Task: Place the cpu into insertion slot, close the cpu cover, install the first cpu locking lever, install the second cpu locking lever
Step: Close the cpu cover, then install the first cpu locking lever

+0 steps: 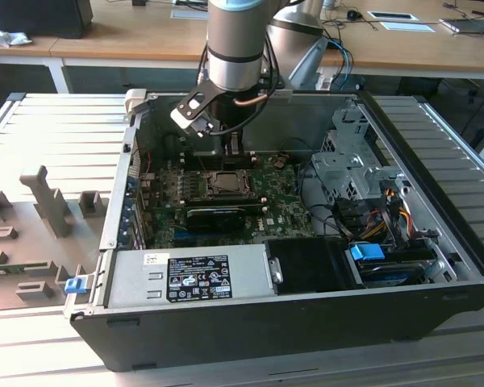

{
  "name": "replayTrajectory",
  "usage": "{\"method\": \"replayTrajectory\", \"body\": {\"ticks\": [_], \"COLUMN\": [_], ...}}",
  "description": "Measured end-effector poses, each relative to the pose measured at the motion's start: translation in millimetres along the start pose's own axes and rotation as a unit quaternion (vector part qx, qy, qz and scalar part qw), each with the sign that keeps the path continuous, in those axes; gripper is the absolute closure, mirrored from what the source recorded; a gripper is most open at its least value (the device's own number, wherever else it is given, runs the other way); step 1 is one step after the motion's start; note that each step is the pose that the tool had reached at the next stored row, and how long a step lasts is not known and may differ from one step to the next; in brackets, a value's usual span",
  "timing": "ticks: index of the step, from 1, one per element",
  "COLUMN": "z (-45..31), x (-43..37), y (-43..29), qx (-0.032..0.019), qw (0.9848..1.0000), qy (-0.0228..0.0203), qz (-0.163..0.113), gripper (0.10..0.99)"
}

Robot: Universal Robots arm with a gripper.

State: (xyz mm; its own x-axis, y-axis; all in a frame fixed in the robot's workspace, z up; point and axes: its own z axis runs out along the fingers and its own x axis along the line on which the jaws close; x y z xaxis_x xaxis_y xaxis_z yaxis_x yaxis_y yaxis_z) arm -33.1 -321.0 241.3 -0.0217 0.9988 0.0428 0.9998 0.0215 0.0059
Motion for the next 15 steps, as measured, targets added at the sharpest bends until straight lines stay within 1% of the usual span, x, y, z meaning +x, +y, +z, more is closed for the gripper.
{"method": "replayTrajectory", "body": {"ticks": [3, 6, 11, 15], "z": [0.0, 0.0, -0.1, -0.1], "x": [0.1, 0.2, 0.2, 0.2], "y": [-4.1, -6.6, -10.1, -11.0], "qx": [-0.0003, -0.0004, -0.0005, -0.0005], "qw": [1.0000, 1.0000, 1.0000, 1.0000], "qy": [0.0000, 0.0000, 0.0000, 0.0000], "qz": [0.000, 0.000, 0.000, 0.000], "gripper": [0.933, 0.933, 0.933, 0.933]}}
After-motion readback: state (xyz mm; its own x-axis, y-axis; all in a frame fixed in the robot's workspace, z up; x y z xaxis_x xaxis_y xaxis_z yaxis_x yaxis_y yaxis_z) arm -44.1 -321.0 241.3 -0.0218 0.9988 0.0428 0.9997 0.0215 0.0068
